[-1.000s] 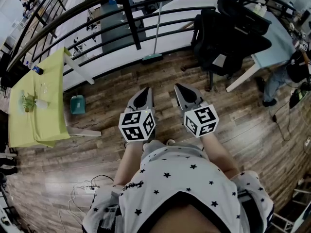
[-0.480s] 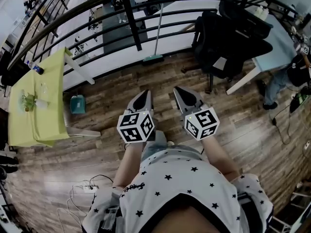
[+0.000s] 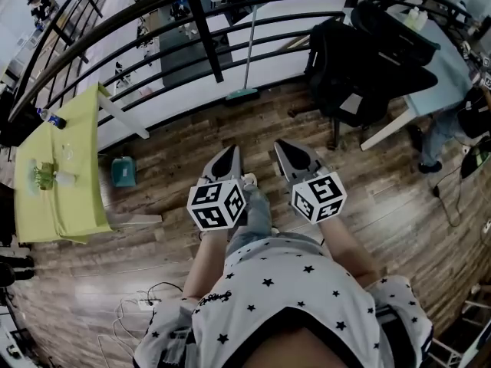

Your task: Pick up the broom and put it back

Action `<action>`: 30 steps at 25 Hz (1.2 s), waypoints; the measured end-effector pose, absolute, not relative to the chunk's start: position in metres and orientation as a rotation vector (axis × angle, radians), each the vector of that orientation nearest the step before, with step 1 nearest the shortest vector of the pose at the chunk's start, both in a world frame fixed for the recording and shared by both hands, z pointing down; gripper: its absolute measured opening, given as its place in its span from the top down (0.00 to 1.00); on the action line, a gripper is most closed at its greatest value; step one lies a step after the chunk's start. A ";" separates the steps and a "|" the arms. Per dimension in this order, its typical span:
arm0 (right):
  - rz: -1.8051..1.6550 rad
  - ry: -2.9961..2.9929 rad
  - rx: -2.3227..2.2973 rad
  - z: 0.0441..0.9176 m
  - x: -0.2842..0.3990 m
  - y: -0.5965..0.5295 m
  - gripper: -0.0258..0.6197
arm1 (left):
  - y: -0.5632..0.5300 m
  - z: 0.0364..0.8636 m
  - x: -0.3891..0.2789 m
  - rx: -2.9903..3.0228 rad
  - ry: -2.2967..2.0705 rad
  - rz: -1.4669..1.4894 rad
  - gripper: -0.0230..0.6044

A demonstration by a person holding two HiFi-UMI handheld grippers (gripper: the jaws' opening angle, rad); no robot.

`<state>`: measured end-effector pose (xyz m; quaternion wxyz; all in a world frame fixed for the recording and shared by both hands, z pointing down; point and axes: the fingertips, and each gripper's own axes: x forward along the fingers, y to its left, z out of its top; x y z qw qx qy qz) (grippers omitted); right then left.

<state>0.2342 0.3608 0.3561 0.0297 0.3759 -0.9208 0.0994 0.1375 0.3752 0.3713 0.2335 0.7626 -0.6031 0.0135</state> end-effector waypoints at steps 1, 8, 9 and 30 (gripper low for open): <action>0.307 -2.835 1.159 0.358 0.232 0.351 0.97 | 0.365 0.372 0.135 2.093 -1.656 0.036 0.94; 0.338 -2.799 1.169 0.358 0.217 0.272 0.97 | 0.288 0.374 0.119 2.085 -1.628 0.051 0.94; 0.335 -2.799 1.170 0.360 0.215 0.264 0.97 | 0.280 0.376 0.117 2.089 -1.629 0.051 0.94; 0.330 -2.736 1.205 0.364 0.131 0.073 0.97 | 0.092 0.384 0.040 2.164 -1.554 0.132 0.94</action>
